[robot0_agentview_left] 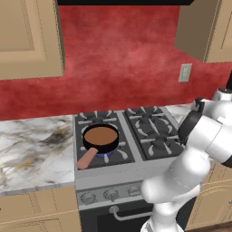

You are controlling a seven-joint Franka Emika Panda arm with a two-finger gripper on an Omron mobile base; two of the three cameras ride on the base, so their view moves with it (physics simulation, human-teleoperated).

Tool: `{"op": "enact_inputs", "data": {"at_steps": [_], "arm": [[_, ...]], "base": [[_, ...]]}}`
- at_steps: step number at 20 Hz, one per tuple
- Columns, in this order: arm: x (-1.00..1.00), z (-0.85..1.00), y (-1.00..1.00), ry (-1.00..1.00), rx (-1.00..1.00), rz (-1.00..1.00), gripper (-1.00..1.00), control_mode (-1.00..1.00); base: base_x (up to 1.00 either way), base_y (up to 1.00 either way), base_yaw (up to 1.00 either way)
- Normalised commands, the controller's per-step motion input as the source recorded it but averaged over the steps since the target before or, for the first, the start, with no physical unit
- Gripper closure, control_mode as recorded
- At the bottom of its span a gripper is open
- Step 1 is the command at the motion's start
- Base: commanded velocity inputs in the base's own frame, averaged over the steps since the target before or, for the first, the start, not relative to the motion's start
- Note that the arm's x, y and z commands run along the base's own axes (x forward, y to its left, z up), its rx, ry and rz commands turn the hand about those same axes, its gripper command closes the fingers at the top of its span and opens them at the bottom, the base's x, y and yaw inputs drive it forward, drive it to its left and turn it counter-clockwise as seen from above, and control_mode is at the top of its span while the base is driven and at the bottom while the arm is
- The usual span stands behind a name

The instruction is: Pick up the sugar cube(s) and place them in the saucepan with hot chocolate.

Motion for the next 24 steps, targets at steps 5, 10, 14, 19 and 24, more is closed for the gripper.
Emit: {"op": "enact_inputs", "data": {"at_steps": [5, 10, 14, 19, 24], "arm": [[0.05, -0.16, -0.11, 0.0, 0.0, -0.04, -1.0, -1.0], [0.27, -0.05, -0.14, 0.0, 0.0, 0.0, -1.0, -1.0], [0.3, -0.05, -0.12, 0.0, 0.0, 0.0, -1.0, -1.0], [0.18, -0.01, -0.09, 0.0, 0.01, 0.0, -1.0, -1.0], [0.0, 0.0, -0.04, 0.0, 0.03, 0.0, -1.0, -1.0]], "base": [[0.0, 0.0, 0.0], [0.0, 0.0, 0.0], [0.0, 0.0, 0.0], [0.0, 0.0, 0.0], [0.0, 0.0, 0.0]]}}
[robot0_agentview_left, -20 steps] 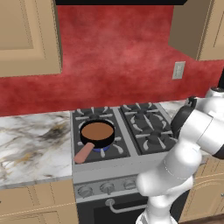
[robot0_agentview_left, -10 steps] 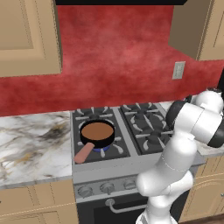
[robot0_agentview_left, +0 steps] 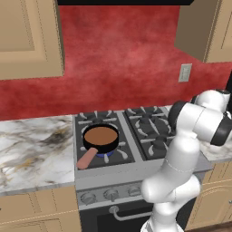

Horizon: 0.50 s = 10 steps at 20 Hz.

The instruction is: Pick up the sugar cube(s) and place them in the saucepan with hot chocolate.

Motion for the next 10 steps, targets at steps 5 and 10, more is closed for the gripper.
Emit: {"op": "enact_inputs", "data": {"at_steps": [5, 10], "arm": [[0.0, -0.02, -0.05, 0.0, 0.04, 0.0, -1.0, -1.0], [0.03, -0.09, -0.01, 0.0, 0.03, 0.04, -1.0, -1.0]], "base": [[0.0, 0.0, 0.0], [0.0, 0.0, 0.0]]}}
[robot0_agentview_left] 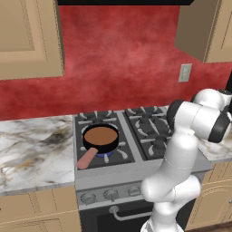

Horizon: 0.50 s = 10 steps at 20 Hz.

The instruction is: Pick up the sugar cube(s) and place them in the saucepan with hot chocolate.

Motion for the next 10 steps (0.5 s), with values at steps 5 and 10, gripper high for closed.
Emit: {"op": "enact_inputs", "data": {"at_steps": [5, 10], "arm": [[0.04, -0.06, 0.0, 0.0, 0.02, 0.07, -1.0, -1.0], [0.11, 0.0, -0.02, 0.0, 0.01, 0.12, -1.0, -1.0]], "base": [[0.0, 0.0, 0.0], [0.0, 0.0, 0.0]]}}
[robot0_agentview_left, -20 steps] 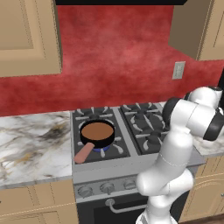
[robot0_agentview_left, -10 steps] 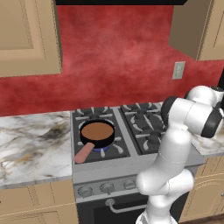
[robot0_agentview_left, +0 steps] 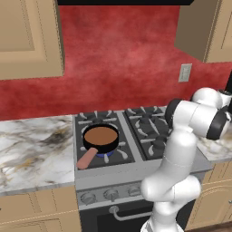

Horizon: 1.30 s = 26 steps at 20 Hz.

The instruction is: Pick up the sugar cube(s) and place them in the saucepan with hot chocolate.

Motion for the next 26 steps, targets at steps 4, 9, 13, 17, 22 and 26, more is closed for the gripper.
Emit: {"op": "enact_inputs", "data": {"at_steps": [4, 9, 13, 17, 22, 26], "arm": [[0.03, 0.0, -0.03, 0.0, 0.0, 0.14, -1.0, -1.0], [0.08, 0.0, 0.0, 0.0, 0.0, 0.1, -1.0, -1.0], [0.27, 0.0, -0.07, 0.0, 0.0, 0.04, -1.0, -1.0], [0.38, -0.03, -0.14, 0.0, 0.0, 0.03, -1.0, -1.0], [0.23, -0.02, -0.22, 0.0, 0.0, 0.01, -1.0, -1.0], [0.01, -0.06, -0.25, 0.0, 0.0, 0.0, -1.0, -1.0]], "base": [[0.0, 0.0, 0.0], [0.0, 0.0, 0.0], [0.0, 0.0, 0.0], [0.0, 0.0, 0.0], [0.0, 0.0, 0.0], [0.0, 0.0, 0.0]]}}
